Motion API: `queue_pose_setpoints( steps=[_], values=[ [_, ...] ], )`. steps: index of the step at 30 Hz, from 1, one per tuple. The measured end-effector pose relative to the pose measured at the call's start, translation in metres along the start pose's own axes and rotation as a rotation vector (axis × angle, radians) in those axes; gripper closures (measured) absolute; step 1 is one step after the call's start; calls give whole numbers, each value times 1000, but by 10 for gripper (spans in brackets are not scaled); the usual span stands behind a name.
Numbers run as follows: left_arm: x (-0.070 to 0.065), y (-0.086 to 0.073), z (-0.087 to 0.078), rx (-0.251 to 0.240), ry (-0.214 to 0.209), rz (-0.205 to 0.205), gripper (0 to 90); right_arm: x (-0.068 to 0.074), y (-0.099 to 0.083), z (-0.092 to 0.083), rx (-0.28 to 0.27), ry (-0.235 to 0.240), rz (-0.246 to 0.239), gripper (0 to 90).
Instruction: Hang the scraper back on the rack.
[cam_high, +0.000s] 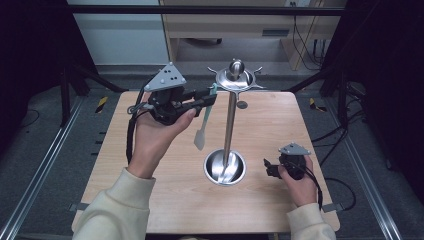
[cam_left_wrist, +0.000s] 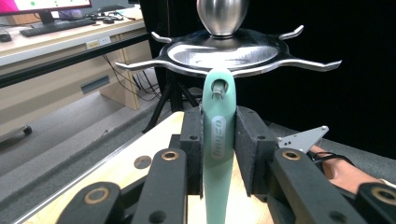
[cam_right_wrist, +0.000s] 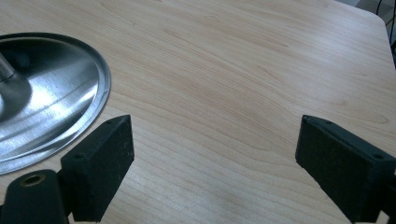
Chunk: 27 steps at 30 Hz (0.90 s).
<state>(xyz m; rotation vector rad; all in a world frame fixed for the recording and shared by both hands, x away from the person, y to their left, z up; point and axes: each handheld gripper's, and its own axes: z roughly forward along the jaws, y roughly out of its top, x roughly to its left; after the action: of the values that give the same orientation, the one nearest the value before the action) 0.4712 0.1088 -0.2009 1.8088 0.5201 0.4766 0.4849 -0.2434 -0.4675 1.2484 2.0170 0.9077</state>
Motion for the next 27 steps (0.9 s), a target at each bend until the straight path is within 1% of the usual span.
queue_pose_setpoints(
  steps=[1,4,5,7,8,10,12,13,14,15,17,18,20,22,24,26,27],
  values=[
    [0,-1,-1,-7,8,2,724,0,0,0,-2,2,-2,117],
    [-1,-5,-7,-26,41,19,632,0,0,0,-1,3,-2,114],
    [-1,-6,-9,-29,54,28,587,0,0,0,2,2,-6,114],
    [-3,-11,-13,-27,95,48,503,1,0,1,4,4,-7,113],
    [-4,-14,-15,-25,106,46,458,1,0,1,4,4,-8,112],
    [-6,-19,-17,-12,114,46,378,1,-1,1,4,2,-8,108],
    [-7,-25,-20,15,121,57,303,1,-1,1,3,1,0,105],
    [-7,-29,-21,30,122,56,270,1,-1,1,2,0,1,102],
    [-7,-34,-23,42,123,44,239,1,-1,0,-3,2,-6,101],
    [-8,-38,-24,56,131,46,217,1,-1,0,-6,6,-3,100],
    [-9,-47,-27,78,156,63,182,1,-1,0,-7,3,-3,99],
    [-10,-53,-29,84,159,55,173,1,-1,1,-6,4,2,100],
    [-11,-66,-30,87,138,16,134,0,-1,1,-8,3,0,99],
    [-14,-80,-30,102,114,0,119,0,-1,0,-8,5,1,99],
    [-16,-94,-31,114,123,13,115,0,-1,0,-7,4,0,101],
    [-17,-106,-32,131,130,16,111,0,-1,0,-9,6,-6,101],
    [-17,-111,-32,139,132,16,108,1,-1,0,-7,6,0,101]
  ],
)
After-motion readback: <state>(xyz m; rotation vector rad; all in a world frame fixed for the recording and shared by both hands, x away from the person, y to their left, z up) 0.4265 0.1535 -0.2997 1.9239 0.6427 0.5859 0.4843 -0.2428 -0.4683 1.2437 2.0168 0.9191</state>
